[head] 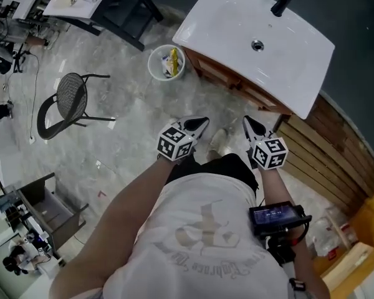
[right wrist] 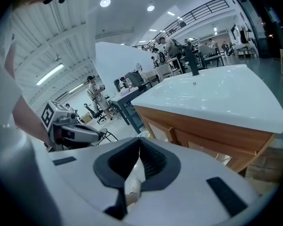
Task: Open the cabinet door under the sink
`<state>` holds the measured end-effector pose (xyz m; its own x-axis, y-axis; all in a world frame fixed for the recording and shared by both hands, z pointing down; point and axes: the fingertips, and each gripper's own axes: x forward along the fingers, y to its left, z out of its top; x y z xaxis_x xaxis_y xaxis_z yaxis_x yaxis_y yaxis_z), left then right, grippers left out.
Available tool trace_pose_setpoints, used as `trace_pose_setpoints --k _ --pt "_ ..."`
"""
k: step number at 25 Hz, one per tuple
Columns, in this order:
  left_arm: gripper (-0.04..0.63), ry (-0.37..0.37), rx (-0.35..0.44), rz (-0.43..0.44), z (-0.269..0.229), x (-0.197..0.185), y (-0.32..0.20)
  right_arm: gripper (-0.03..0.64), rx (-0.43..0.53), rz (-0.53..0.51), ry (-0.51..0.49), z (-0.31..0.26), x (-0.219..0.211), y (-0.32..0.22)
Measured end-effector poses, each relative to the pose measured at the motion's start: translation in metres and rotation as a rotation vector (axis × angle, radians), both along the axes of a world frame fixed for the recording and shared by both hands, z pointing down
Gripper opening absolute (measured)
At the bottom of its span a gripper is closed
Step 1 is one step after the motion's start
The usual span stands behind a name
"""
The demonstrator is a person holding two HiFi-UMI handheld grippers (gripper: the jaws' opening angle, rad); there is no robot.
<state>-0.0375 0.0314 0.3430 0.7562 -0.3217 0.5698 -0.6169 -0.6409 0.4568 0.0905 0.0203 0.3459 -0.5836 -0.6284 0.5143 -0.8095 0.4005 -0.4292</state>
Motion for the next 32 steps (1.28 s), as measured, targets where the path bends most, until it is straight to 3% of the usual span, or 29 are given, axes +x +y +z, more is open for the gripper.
trace_pose_setpoints --k 15,32 --pt "0.009 -0.002 -0.128 -0.029 0.102 -0.011 -0.023 0.014 -0.072 0.129 -0.028 0.069 0.000 -0.020" --pt "0.009 0.042 -0.160 -0.038 0.188 0.036 -0.060 0.014 -0.116 0.185 -0.050 0.149 0.020 -0.026"
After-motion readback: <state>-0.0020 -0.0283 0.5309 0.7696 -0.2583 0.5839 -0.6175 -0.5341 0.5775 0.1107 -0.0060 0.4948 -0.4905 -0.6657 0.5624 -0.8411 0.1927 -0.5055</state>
